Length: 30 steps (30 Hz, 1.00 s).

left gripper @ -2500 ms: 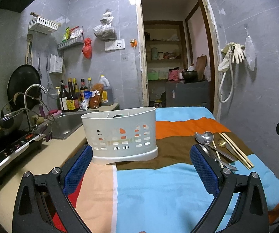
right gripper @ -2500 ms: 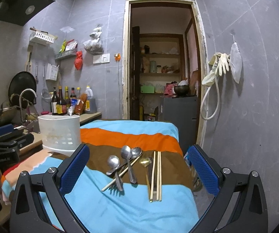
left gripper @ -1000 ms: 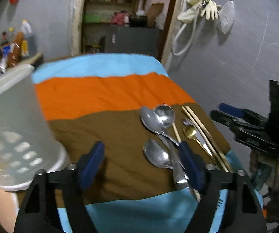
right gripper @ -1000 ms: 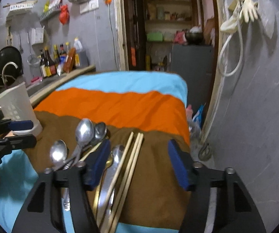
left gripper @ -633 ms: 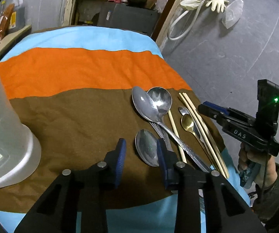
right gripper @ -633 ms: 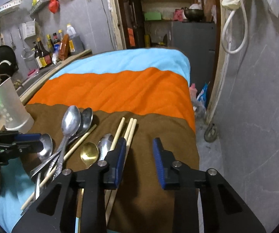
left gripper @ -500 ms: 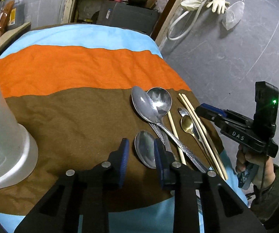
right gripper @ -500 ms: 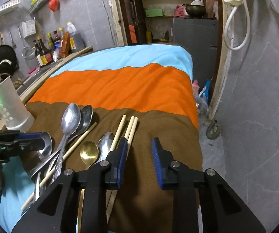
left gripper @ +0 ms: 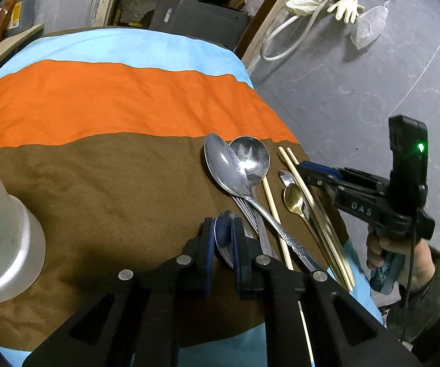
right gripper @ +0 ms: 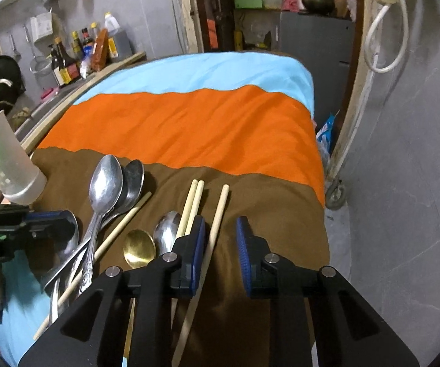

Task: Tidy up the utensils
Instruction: 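Lift the chopstick with the right tool and carry it over the white caddy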

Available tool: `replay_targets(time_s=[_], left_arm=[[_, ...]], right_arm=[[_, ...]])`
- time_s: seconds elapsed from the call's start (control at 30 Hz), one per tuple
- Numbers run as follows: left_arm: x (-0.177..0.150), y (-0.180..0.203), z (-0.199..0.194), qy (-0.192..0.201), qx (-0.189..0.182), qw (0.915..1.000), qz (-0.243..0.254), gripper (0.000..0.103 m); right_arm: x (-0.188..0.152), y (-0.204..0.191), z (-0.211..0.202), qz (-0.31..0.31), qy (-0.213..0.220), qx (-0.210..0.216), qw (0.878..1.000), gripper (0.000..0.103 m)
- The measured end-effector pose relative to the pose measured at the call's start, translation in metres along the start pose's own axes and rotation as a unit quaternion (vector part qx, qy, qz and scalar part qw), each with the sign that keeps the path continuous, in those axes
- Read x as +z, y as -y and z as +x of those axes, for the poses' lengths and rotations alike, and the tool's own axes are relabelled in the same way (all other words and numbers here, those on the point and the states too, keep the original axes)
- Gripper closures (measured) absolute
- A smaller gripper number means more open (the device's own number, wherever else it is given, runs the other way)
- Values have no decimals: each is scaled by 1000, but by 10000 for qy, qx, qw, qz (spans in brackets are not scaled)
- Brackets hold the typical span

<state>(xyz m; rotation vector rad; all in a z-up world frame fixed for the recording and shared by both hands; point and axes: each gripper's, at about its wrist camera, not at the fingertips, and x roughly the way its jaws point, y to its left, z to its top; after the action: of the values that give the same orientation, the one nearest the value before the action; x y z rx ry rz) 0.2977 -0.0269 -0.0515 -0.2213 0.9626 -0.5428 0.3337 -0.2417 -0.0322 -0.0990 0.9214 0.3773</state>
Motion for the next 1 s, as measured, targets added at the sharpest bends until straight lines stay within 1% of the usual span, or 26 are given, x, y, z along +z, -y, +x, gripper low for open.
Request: replay_targets(time_s=[0.07,0.1,0.13,0.2,0.23,0.3,0.4,0.5,0.53,0.67,0.8,0.9,1.0], left_arm=[[1,-1,1,-31,-43,10000,-37,95],[2,-1,1,-34,-59,10000,-51,95],[2,0,1,-29,-47,10000,-37,98],[3,1,0,2,-52,10000,-8,99],[2,2,-1,38,-41,10000,19,100],[1,5,-6,148,16,9998,109,101],[-2,13,-18,420,197,9984,309,101],[-4,18,-30,691,305,9963,418,101],[-5,19,-37,841,337,9949,434,102],[-10,25,-57,1251,442,9901,469,102],[-14,35,-77,1601,636,9832,603,103],[-17,42,-93,1890,834,9758,717,103],[-19,45,-114,2204,958,9681,714,103]], right_arm=[[3,2,4,44,-77,58,9999,82],[5,2,6,34,-115,57,9999,84],[6,2,6,15,-140,63,9999,85],[8,4,7,104,-199,160,9996,96],[10,6,7,188,-216,222,9993,97],[7,10,2,318,-149,311,9989,100],[1,11,-9,526,41,532,9972,100],[-6,7,-26,650,409,575,9954,100],[-9,6,-33,706,552,642,9939,100],[-18,0,-63,797,1247,915,9847,100],[-19,-14,-87,771,1916,1217,9708,100],[-16,-24,-96,764,2210,1427,9618,100],[-9,-38,-106,753,2581,1731,9475,100]])
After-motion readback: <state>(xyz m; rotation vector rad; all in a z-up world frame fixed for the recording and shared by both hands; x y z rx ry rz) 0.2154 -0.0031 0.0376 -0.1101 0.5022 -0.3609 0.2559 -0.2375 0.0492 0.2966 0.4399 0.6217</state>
